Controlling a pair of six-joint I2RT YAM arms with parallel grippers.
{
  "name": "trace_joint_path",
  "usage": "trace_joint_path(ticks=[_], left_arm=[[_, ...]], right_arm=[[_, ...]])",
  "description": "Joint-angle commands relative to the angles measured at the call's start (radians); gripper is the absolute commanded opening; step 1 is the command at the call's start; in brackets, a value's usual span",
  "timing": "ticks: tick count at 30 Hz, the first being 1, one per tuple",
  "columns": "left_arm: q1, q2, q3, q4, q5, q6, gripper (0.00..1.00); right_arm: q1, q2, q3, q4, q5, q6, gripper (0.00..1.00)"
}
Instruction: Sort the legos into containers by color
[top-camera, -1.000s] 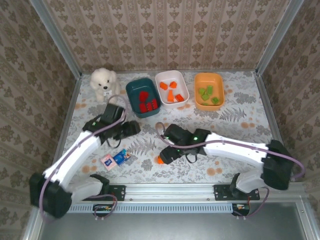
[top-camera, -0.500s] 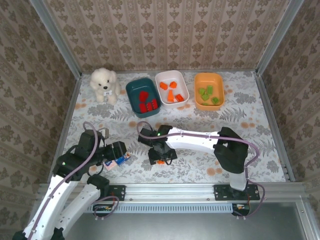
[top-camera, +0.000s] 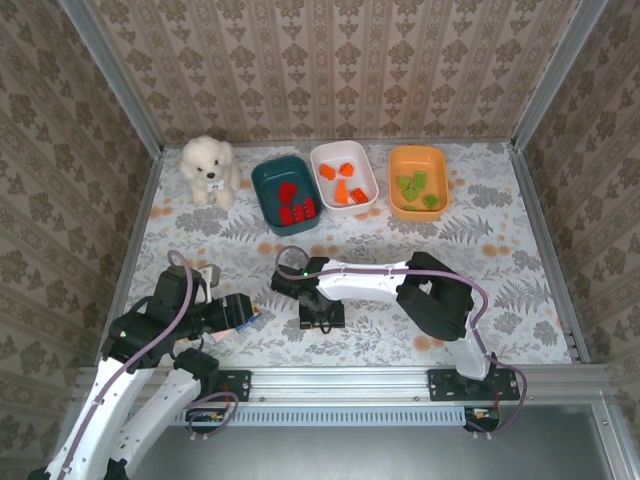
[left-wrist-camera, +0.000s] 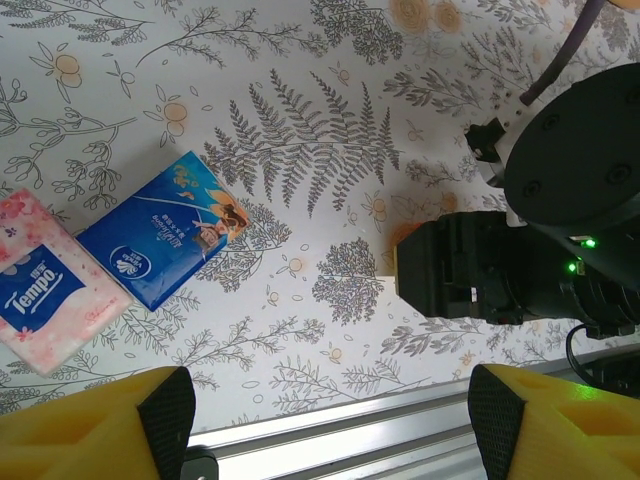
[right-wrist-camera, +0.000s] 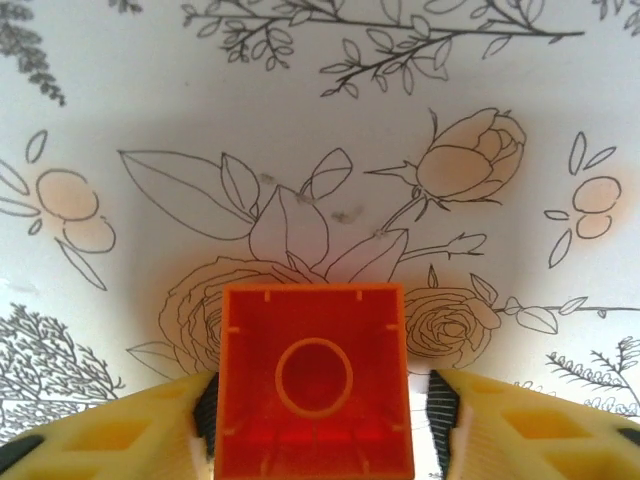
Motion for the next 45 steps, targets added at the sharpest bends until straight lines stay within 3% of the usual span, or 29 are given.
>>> trace_joint_path(ticks=[1,7,12,19,27,35,45], left_arm=[[0.001,-0.009,0.011,-0.023,0.02,0.018,0.76],[0.001,-0.001,-0.007,0.015,0.025,0.001,0.76],[0.001,0.049,-0.022,0.132,0.09,-0.014,0.76],[0.002,0.241,0.036,0.376,0.134,-0.052,0.76],[0.051,0.507,0.16,0.561,0.143,-0.079,0.77],[0.125,0.749,0.333,0.632,0.173,-0.04,0.77],[0.152,0.961,0.486,0.673,0.203,-0.021,0.77]], right_arm=[[-0.009,0.023,0.038,0.008,0.017,0.03,0.52],[-0.018,0.001,0.058,-0.021,0.048,-0.015,0.28],[-0.053,-0.087,0.1,-0.084,0.136,-0.095,0.21],[-0.265,-0.145,0.247,-0.1,0.226,-0.325,0.2],[-0.494,0.088,0.606,-0.093,0.21,-0.544,0.2],[-0.628,0.365,0.939,-0.074,0.122,-0.587,0.2],[-0.709,0.532,1.08,0.053,-0.016,-0.668,0.26]])
